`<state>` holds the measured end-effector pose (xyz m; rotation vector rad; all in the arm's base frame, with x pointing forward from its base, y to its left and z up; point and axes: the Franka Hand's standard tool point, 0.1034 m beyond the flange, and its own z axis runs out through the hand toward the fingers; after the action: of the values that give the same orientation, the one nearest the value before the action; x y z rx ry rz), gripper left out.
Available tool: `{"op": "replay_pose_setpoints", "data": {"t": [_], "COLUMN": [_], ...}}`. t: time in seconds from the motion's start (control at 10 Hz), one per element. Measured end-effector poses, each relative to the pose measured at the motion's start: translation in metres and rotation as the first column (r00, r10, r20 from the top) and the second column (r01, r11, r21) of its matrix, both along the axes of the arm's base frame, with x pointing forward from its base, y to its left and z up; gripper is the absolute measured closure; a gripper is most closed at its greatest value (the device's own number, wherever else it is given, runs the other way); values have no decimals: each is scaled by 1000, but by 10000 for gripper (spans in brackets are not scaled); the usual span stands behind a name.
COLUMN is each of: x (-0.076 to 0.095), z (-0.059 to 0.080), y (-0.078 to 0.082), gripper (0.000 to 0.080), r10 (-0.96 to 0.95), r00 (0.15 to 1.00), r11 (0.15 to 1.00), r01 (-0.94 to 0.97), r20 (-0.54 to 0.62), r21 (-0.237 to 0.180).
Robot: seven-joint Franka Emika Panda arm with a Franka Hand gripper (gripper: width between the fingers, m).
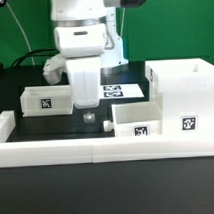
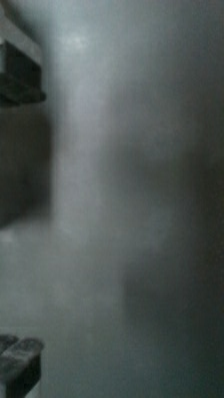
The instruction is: Assemble drawer
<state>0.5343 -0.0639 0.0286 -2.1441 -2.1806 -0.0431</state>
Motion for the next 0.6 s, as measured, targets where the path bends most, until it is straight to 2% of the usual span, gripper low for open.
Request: {"op": "replay_pose_setpoints", "data": {"t": [0.2,0.3,0.6], "x": [0,-2,-4], "z": [-7,-9,-14], "y": [-8,-11,0], "gripper": [151,151,151], "r10": [0,-12,-39], "r00": [1000,1000,998], "r11": [998,997,996], "r01": [1,13,42], "r20": [-19,-25,-39], "r21": [62,76,79]}}
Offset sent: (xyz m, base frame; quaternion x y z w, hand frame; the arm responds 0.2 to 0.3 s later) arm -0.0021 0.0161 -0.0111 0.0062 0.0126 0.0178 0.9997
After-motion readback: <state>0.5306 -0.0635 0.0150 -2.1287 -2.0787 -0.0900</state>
